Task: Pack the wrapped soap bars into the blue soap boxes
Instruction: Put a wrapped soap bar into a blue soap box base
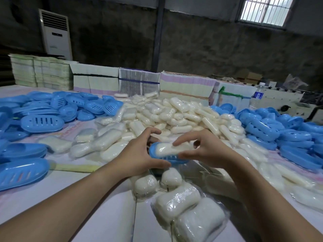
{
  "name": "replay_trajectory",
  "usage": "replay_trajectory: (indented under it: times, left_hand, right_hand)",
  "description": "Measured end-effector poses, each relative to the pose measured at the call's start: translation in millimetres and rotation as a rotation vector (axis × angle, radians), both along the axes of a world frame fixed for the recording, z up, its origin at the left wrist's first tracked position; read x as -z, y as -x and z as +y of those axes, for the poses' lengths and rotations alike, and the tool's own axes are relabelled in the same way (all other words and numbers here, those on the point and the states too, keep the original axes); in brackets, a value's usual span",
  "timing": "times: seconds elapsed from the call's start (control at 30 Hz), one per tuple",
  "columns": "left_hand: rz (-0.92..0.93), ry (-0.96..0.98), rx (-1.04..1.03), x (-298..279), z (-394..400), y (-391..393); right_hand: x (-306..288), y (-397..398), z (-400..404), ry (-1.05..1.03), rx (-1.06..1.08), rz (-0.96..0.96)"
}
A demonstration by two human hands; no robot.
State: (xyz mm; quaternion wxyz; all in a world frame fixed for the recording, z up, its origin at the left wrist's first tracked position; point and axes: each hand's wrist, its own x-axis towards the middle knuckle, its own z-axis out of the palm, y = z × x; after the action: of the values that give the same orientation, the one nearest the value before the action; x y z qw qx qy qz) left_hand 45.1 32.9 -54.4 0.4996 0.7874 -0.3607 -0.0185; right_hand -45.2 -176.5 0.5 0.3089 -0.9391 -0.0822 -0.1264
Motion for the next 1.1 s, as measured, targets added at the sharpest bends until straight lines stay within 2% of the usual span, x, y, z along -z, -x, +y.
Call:
replay_trajectory:
  times: [0.17, 0.37, 0.5, 0.7, 0.87, 1.1]
  left_hand:
    - [-0.018, -0.029, -0.027, -1.5, 3.0, 0.2]
    - [-0.033, -0.086, -0.026, -5.4, 4.3, 1.6]
    - [-0.026, -0.087, -0.014, -5.3, 5.0, 2.5]
    - [-0.062, -0.092, -0.046, -2.8, 4.2, 0.5]
    - [-0.071, -0.100, -0.053, -3.2, 2.8, -0.4]
    - [-0.089, -0.109, -0.054, -2.2, 2.7, -0.1]
  right_hand:
    - [9.5, -4.6, 7.8, 0.066, -0.055, 0.016]
    - [-2.8, 10.2, -25.6, -0.131, 0.024, 0.040]
    - [2.6, 8.7, -24.5, -0.147, 0.033, 0.080]
    - [11.0, -2.3, -10.1, -0.138, 0.070, 0.054]
    - [18.2, -7.9, -3.8, -0.208, 0.137, 0.016]
    - [10.1, -1.3, -10.7, -0.300, 0.009, 0.133]
